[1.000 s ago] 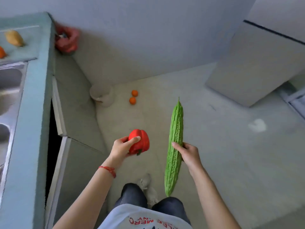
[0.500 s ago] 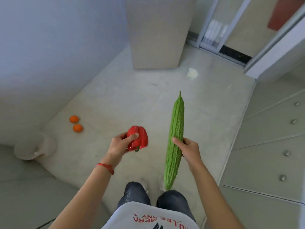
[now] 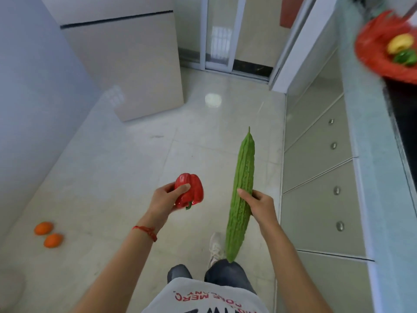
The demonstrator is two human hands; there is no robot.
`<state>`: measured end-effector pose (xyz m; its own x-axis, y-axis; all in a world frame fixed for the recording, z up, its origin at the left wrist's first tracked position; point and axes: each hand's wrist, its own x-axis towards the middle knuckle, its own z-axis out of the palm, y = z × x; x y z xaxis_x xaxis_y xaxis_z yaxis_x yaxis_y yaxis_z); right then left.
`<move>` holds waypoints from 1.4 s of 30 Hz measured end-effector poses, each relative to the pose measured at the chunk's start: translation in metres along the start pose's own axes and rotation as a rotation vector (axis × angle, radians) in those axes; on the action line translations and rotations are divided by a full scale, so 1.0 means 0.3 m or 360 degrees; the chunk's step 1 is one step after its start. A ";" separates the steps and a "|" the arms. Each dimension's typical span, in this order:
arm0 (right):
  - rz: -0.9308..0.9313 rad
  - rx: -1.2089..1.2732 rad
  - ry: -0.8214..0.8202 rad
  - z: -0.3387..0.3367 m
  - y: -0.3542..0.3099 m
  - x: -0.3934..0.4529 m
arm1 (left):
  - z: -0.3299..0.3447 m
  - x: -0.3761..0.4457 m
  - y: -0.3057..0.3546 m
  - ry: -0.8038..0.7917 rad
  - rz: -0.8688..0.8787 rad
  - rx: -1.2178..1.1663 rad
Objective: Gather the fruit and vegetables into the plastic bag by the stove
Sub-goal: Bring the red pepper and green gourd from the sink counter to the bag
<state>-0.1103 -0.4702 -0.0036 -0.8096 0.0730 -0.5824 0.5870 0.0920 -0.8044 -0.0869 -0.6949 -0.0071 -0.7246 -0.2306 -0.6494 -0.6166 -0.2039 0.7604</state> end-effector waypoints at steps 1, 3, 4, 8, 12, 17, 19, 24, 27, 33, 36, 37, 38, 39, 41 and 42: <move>0.0000 0.0006 0.0007 -0.023 -0.028 0.036 | 0.038 0.029 0.030 -0.0006 0.0003 0.0011; -0.0012 0.0016 0.0014 -0.065 -0.088 0.106 | 0.108 0.080 0.092 -0.0018 0.0013 0.0016; -0.0022 0.0019 0.0013 -0.084 -0.120 0.141 | 0.141 0.105 0.123 -0.0026 0.0026 0.0020; -0.0049 0.0021 0.0023 -0.137 -0.246 0.285 | 0.253 0.213 0.237 -0.0049 0.0048 0.0064; -0.0064 0.0040 0.0071 -0.161 -0.351 0.434 | 0.332 0.348 0.352 -0.0086 0.0061 0.0131; -0.0080 0.0016 0.0134 -0.161 -0.484 0.655 | 0.414 0.577 0.523 -0.0127 0.0062 0.0156; -0.0085 0.0039 0.0166 -0.154 -0.549 0.751 | 0.447 0.680 0.600 -0.0168 0.0062 0.0168; -0.0070 0.0080 0.0233 -0.132 -0.716 0.969 | 0.517 0.924 0.812 -0.0259 0.0036 0.0225; -0.0080 0.0086 0.0255 -0.126 -0.800 1.073 | 0.558 1.040 0.925 -0.0314 0.0048 0.0266; -0.0035 0.0107 0.0301 -0.152 -0.955 1.291 | 0.671 1.250 1.102 -0.0338 0.0016 0.0300; -0.0021 0.0104 0.0306 -0.185 -1.024 1.410 | 0.747 1.350 1.168 -0.0342 -0.0010 0.0323; -0.0015 0.0107 0.0306 -0.199 -1.049 1.452 | 0.777 1.385 1.191 -0.0343 -0.0012 0.0328; -0.0010 0.0113 0.0311 -0.216 -1.073 1.496 | 0.811 1.419 1.217 -0.0352 -0.0005 0.0334; -0.0006 0.0119 0.0316 -0.235 -1.099 1.539 | 0.847 1.452 1.244 -0.0365 0.0008 0.0338; -0.0008 0.0127 0.0315 -0.276 -1.155 1.623 | 0.922 1.514 1.299 -0.0385 0.0033 0.0335; -0.0010 0.0125 0.0314 -0.298 -1.184 1.665 | 0.962 1.542 1.328 -0.0391 0.0037 0.0335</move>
<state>-0.7226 -0.3777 0.0016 -0.7920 0.2664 -0.5493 0.5734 0.0159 -0.8191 -0.7568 -0.6082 -0.0030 -0.7761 0.0086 -0.6305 -0.6305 0.0060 0.7762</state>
